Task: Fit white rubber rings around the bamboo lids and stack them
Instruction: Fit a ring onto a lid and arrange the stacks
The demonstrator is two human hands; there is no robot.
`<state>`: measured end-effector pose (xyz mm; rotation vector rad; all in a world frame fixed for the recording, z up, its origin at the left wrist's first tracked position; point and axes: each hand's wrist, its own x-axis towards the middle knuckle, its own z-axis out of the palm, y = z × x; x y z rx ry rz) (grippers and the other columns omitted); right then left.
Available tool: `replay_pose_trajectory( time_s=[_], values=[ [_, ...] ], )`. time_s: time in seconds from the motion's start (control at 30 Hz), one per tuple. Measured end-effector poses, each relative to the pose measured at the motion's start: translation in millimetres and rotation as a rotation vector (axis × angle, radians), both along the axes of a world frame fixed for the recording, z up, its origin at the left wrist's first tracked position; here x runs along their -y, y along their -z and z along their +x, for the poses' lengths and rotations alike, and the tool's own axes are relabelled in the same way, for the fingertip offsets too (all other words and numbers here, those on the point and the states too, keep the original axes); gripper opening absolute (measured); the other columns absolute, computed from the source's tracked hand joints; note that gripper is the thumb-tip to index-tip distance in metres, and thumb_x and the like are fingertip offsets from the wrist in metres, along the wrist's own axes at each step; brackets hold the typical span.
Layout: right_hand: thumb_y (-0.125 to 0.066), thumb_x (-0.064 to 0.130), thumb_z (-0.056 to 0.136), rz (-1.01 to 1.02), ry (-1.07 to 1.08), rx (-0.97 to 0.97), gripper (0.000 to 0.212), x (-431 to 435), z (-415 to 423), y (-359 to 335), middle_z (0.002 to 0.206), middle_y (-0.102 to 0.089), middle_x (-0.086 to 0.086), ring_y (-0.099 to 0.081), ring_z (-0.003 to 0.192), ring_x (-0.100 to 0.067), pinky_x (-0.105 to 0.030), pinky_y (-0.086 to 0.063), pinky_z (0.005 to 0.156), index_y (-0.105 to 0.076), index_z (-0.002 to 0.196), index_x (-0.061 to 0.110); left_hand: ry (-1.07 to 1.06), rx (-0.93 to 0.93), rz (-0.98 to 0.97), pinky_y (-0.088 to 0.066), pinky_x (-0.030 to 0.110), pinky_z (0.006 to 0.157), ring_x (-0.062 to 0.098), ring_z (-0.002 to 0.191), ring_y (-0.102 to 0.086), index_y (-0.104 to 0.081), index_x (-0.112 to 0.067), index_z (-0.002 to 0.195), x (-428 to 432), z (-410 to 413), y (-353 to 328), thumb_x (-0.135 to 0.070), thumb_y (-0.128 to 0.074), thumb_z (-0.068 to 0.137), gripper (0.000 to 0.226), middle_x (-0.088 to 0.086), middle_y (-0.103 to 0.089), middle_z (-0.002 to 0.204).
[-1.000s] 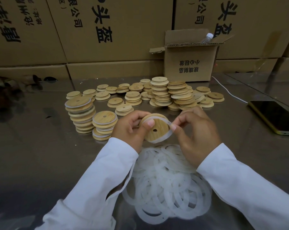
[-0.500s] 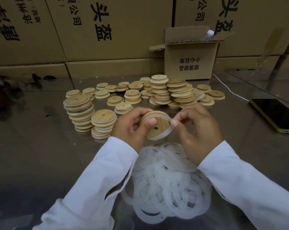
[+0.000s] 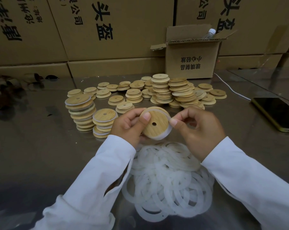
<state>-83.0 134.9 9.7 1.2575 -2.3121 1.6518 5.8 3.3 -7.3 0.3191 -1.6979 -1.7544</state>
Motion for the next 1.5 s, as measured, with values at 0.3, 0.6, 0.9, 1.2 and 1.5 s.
replay_pose_trajectory(
  time_s=[0.3,0.6,0.9,1.2,1.5],
  values=[
    [-0.064,0.016,0.084,0.018,-0.023,0.024,0.021,2.2,2.6,0.9,0.077,-0.059,0.009,-0.056,0.078,-0.009,-0.009,-0.039,0.065,-0.056,0.068,0.027,-0.002,0.018,0.085,-0.055,0.028,0.053,0.018,0.077,-0.068,-0.066,-0.012,0.093,3.1,-0.5,0.1,-0.015,-0.053,0.088,0.014,0.0,-0.072,0.075],
    [-0.069,0.016,0.078,-0.14,-0.079,0.281,0.017,-1.7,-6.6,1.2,0.06,-0.066,0.017,-0.058,0.061,0.006,-0.004,-0.043,0.058,-0.066,0.065,0.026,0.04,-0.012,0.075,-0.053,0.023,0.052,0.014,0.073,-0.07,-0.066,-0.014,0.094,-4.4,-1.3,0.4,-0.032,-0.063,0.067,0.032,0.002,-0.073,0.075],
    [-0.071,0.012,0.076,-0.252,-0.022,0.302,0.01,0.6,-3.8,6.3,0.069,-0.066,0.008,-0.059,0.065,0.0,-0.009,-0.048,0.064,-0.065,0.073,0.019,0.02,-0.015,0.135,-0.053,0.024,0.051,0.014,0.07,-0.07,-0.063,-0.012,0.094,-11.7,-4.2,0.5,-0.021,-0.065,0.073,0.023,0.004,-0.071,0.081],
    [-0.066,0.022,0.072,-0.212,0.198,0.127,0.007,0.5,-2.7,12.1,0.068,-0.066,0.016,-0.06,0.066,-0.001,-0.021,-0.047,0.067,-0.064,0.066,0.025,0.081,-0.021,0.229,-0.057,0.029,0.061,0.019,0.074,-0.07,-0.063,-0.007,0.095,-13.4,-6.5,1.8,-0.014,-0.066,0.07,0.027,0.008,-0.072,0.08],
    [-0.068,0.019,0.079,-0.134,0.142,0.104,0.012,0.1,-5.8,12.3,0.073,-0.066,0.012,-0.063,0.074,-0.005,-0.029,-0.053,0.073,-0.064,0.07,0.025,0.044,0.134,0.031,-0.057,0.026,0.065,0.017,0.071,-0.069,-0.064,-0.014,0.092,-8.2,-5.6,6.8,-0.001,-0.065,0.079,0.018,0.002,-0.073,0.076]
  ],
)
